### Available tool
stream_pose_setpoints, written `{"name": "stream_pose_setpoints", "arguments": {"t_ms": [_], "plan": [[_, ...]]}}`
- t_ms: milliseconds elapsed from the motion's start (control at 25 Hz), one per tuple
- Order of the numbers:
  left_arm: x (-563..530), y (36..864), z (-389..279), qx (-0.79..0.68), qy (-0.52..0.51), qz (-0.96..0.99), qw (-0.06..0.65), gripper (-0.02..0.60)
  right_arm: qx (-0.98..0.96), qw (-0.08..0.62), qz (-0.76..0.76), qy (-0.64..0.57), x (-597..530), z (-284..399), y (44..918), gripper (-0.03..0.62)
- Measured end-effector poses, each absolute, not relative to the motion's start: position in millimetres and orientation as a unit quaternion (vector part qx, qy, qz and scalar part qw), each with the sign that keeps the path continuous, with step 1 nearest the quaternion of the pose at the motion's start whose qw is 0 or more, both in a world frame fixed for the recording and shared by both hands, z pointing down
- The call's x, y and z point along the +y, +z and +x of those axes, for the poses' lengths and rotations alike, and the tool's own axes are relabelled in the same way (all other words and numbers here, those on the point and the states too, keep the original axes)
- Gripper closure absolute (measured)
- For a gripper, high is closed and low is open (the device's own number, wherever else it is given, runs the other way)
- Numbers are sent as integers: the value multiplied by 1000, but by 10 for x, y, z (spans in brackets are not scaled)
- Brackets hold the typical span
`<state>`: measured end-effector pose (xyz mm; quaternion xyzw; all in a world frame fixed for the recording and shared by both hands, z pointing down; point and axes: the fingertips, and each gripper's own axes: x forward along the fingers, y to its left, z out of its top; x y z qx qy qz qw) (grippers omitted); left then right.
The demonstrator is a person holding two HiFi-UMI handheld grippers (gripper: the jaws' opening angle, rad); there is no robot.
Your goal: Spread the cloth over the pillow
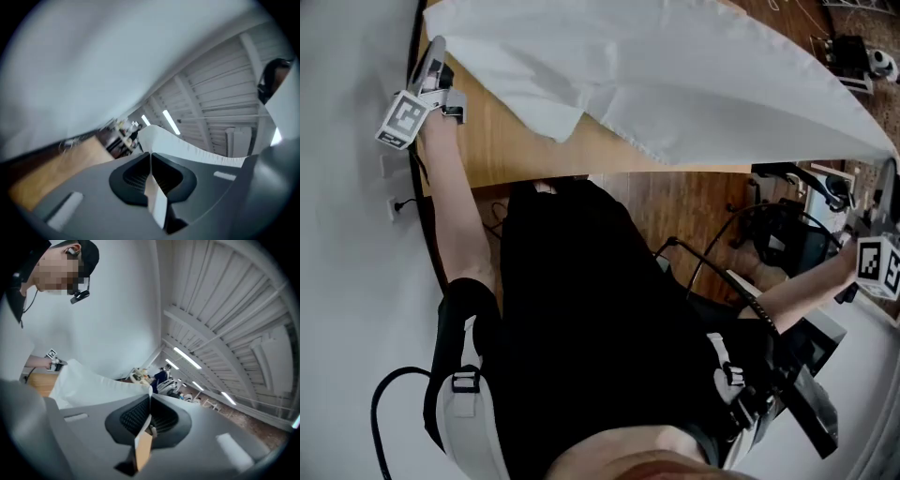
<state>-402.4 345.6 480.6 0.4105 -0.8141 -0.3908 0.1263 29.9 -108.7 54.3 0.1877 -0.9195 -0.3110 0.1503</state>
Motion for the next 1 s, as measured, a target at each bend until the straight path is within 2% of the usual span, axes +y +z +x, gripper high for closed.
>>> {"name": "stream_pose_setpoints", "arguments": {"t_ms": [120,240,360,480,720,880,1000], "plan": [[3699,3564,-3969,-839,-330,430,-37,568,-921,111,248,-281,-1576,758,606,586],[3829,2914,-3519,-843,-287,440,-118,568,-940,57,244,-230,-1825,1183,888,586],[4050,2430,-2812,-815,-324,444,-183,569,-944,-1,239,-229,-1908,1629,816,587],[4134,2228,-2279,-802,-379,415,-202,568,-947,-22,224,-228,-2140,2007,870,586],[3788,1874,-1421,-815,-364,386,-232,568,-943,-146,216,-208,-2757,2637,923,586],[3719,1723,-1271,-811,-350,393,-256,568,-934,-223,211,-181,-2826,2865,831,586],[3605,1686,-1383,-809,-344,404,-254,568,-933,-238,231,-137,-2969,2842,907,586]]}}
